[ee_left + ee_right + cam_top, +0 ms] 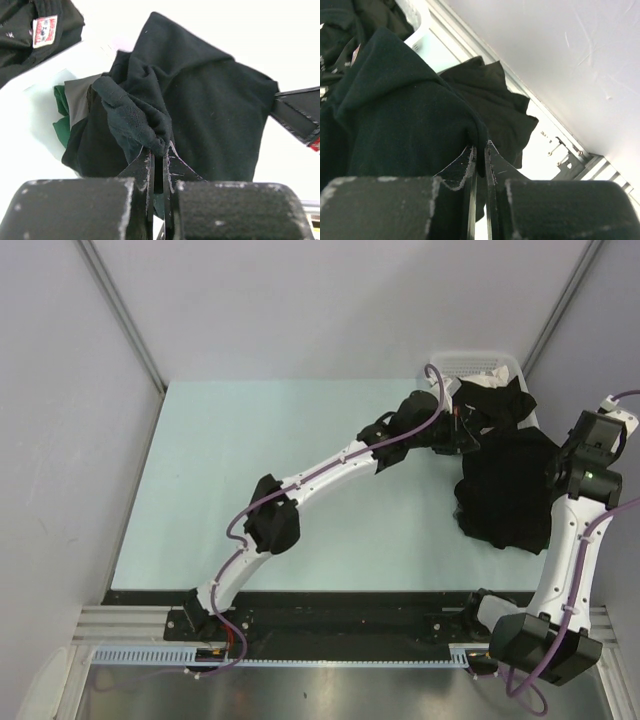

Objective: Fold and stack the t-shirts

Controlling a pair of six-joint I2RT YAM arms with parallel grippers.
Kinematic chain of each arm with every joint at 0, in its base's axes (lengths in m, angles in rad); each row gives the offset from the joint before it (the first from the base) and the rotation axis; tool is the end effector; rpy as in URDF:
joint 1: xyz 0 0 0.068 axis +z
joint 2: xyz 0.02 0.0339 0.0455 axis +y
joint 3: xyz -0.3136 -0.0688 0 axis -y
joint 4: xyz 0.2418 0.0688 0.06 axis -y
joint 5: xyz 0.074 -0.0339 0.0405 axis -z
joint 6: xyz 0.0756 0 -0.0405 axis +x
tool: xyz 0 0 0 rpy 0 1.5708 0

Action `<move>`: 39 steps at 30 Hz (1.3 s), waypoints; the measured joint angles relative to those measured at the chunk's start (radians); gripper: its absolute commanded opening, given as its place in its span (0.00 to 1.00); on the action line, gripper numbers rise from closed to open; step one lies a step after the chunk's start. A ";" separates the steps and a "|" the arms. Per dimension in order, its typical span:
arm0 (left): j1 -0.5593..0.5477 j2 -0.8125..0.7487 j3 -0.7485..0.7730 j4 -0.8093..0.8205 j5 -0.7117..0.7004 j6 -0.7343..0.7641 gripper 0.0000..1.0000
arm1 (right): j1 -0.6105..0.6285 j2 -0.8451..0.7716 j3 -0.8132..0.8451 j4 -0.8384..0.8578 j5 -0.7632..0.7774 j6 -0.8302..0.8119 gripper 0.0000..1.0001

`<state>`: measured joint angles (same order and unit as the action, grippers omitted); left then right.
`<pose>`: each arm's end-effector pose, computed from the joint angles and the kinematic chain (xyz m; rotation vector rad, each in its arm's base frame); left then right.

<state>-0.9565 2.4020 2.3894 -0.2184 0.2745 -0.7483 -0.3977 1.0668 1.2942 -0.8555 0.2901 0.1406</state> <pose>0.3505 -0.5324 0.3482 0.4333 2.0027 -1.3998 0.1844 -0.1009 0.4150 0.7431 2.0778 -0.4626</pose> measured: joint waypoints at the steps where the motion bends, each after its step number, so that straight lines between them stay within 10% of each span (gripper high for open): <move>1: 0.000 0.015 0.004 0.013 0.002 -0.006 0.00 | -0.007 0.005 -0.004 0.011 -0.001 -0.003 0.00; 39: -0.025 0.114 -0.054 0.211 0.176 -0.049 0.00 | -0.188 0.000 -0.234 0.219 -0.039 -0.007 0.00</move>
<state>-0.9817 2.5160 2.3356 -0.0078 0.4507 -0.7971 -0.5858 1.0672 1.0603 -0.6361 0.2512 0.1333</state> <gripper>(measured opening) 0.039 0.107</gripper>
